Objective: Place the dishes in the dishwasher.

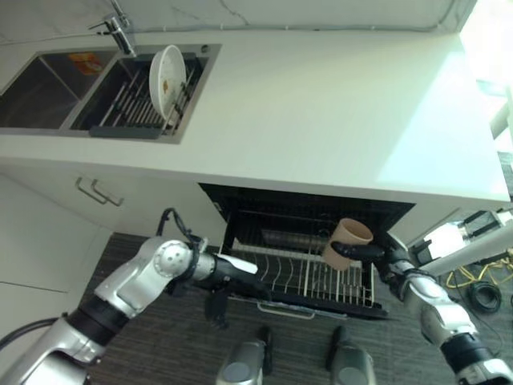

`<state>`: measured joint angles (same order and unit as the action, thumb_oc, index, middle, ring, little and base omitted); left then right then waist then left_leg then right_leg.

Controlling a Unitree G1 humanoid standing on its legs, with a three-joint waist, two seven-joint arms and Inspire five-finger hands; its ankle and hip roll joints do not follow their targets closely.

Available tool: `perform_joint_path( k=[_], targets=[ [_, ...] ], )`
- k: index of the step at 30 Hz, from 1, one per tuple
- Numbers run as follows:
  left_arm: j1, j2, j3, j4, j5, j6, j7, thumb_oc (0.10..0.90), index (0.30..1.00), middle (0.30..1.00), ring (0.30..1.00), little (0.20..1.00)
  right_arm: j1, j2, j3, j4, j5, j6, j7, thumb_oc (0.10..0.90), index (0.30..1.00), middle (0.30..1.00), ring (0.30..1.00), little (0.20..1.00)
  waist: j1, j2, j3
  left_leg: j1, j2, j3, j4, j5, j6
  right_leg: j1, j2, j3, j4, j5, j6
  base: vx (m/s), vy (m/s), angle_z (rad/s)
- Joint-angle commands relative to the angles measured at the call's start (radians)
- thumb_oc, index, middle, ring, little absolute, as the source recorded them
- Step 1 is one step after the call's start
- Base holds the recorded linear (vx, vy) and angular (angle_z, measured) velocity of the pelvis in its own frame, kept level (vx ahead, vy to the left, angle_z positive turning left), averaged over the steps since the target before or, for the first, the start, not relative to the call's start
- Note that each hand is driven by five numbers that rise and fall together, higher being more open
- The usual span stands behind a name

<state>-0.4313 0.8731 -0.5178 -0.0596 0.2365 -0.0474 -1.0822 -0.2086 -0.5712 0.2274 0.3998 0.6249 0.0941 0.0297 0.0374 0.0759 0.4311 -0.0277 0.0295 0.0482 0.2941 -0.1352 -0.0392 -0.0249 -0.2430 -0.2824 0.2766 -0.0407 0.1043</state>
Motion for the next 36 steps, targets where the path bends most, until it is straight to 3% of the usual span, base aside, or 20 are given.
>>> perform_joint_path(
  k=[1, 9, 17, 22, 28, 36],
  targets=[
    [0.02, 0.057, -0.05, -0.096, -0.087, -0.02, -0.082, 0.8, 0.9, 0.9, 0.9, 0.9, -0.111, -0.012, 0.0, -0.016, -0.054, -0.07, -0.006, 0.4, 0.3, 0.3, 0.3, 0.3, 0.022, -0.024, -0.04, -0.002, 0.001, 0.079, 0.006, -0.008, 0.043, 0.001, 0.007, 0.064, 0.023, -0.052, 0.027, 0.0, 0.0, 0.0],
    [-0.07, 0.063, -0.081, -0.098, -0.114, -0.017, -0.014, 0.8, 0.9, 0.9, 0.9, 0.9, -0.184, 0.013, 0.033, 0.136, -0.074, -0.081, 0.016, 0.4, 0.3, 0.3, 0.3, 0.3, 0.035, 0.001, 0.007, -0.044, -0.02, 0.062, 0.006, 0.003, 0.043, -0.029, -0.006, 0.062, 0.023, -0.04, 0.024, -0.06, 0.023, 0.02],
    [-0.176, 0.069, -0.116, -0.084, -0.133, 0.01, 0.05, 0.8, 0.9, 0.9, 0.9, 0.9, -0.293, 0.034, 0.077, 0.179, -0.107, -0.094, 0.007, 0.4, 0.3, 0.3, 0.3, 0.3, 0.029, 0.018, 0.079, -0.118, -0.035, 0.061, 0.006, 0.022, 0.048, -0.105, -0.015, 0.07, 0.023, -0.018, 0.013, -0.12, 0.036, -0.02],
    [-0.213, 0.064, -0.134, -0.072, -0.139, 0.016, 0.065, 0.8, 0.9, 0.9, 0.9, 0.9, -0.319, 0.039, 0.091, 0.189, -0.128, -0.086, -0.004, 0.4, 0.3, 0.3, 0.3, 0.3, 0.027, 0.02, 0.089, -0.147, -0.038, 0.065, 0.006, 0.029, 0.05, -0.137, -0.018, 0.07, 0.023, -0.008, 0.009, -0.06, 0.023, -0.01],
    [-0.233, 0.057, -0.145, -0.058, -0.128, 0.017, 0.107, 0.8, 0.9, 0.9, 0.9, 0.9, -0.331, 0.047, 0.134, 0.213, -0.283, -0.049, -0.08, 0.4, 0.3, 0.3, 0.3, 0.3, 0.021, 0.023, 0.089, -0.175, -0.038, 0.07, 0.006, 0.033, 0.054, -0.171, -0.012, 0.073, 0.023, -0.002, 0.003, -0.02, 0.019, 0.0],
    [-0.196, 0.051, -0.12, -0.065, -0.1, 0.015, 0.166, 0.8, 0.9, 0.9, 0.9, 0.9, -0.247, 0.004, 0.215, 0.219, -0.64, -0.235, -0.058, 0.4, 0.3, 0.3, 0.3, 0.3, 0.004, 0.032, 0.089, -0.195, -0.037, 0.068, 0.006, 0.031, 0.06, -0.201, -0.006, 0.073, 0.023, 0.001, 0.0, -0.01, 0.043, 0.0]
  ],
)
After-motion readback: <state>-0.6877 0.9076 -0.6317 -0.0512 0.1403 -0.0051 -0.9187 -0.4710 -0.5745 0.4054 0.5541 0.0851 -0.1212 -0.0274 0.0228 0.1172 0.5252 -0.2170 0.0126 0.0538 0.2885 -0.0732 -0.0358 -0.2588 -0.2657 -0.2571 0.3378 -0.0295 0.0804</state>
